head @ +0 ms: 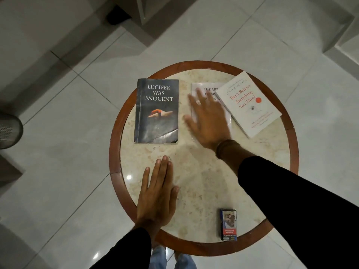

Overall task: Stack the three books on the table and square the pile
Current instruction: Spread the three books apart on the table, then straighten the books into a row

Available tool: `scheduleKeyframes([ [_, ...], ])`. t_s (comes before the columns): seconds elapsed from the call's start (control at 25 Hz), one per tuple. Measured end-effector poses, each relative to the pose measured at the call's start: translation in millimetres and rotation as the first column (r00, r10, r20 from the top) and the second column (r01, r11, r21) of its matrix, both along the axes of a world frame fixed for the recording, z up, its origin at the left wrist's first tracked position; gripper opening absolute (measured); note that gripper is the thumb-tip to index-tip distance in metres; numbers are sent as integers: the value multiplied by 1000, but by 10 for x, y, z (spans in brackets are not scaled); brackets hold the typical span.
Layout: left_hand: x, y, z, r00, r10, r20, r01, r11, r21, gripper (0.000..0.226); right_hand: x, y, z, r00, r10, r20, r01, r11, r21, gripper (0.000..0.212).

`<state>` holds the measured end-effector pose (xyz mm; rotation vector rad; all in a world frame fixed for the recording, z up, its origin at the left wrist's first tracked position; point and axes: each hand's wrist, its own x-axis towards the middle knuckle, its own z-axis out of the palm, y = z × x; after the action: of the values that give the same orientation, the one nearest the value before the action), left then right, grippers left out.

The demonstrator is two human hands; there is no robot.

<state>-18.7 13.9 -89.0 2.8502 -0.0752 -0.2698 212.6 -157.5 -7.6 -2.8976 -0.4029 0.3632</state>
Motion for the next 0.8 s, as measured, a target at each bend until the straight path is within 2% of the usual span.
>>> scheduleKeyframes([
  [0.08, 0, -4, 6, 1000, -7, -4, 7, 1000, 7, 82, 38, -518, 18, 968, -237, 84, 239, 971, -17, 63],
  [0.12, -1, -2, 12, 1000, -7, -8, 7, 1000, 11, 82, 50, -780, 18, 949, -308, 69, 311, 949, -45, 60],
  [0.24, 7, -9, 41, 1000, -25, -9, 26, 998, 50, 78, 14, -1330, -19, 941, -332, -65, 320, 935, -156, 62],
  [0.36, 21, -29, 72, 1000, -29, -4, 29, 998, 60, 75, -103, -1405, -66, 912, -407, -55, 396, 907, -144, 66],
  [0.48, 24, -30, 106, 1000, -25, -6, 25, 998, 59, 74, -233, -1234, -110, 745, -664, -58, 653, 745, -141, 68],
  [0.6, 33, -29, 119, 999, -29, -12, 30, 997, 66, 74, -200, -1054, -49, 644, -764, -47, 749, 642, -162, 65],
  [0.72, 42, -26, 120, 999, -28, -29, 30, 998, 57, 74, -162, -761, 90, 693, -715, 89, 721, 686, -97, 57],
  [0.8, 46, -29, 119, 999, -25, -42, 27, 998, 55, 75, -171, -459, 145, 727, -686, 19, 686, 728, 15, 58],
])
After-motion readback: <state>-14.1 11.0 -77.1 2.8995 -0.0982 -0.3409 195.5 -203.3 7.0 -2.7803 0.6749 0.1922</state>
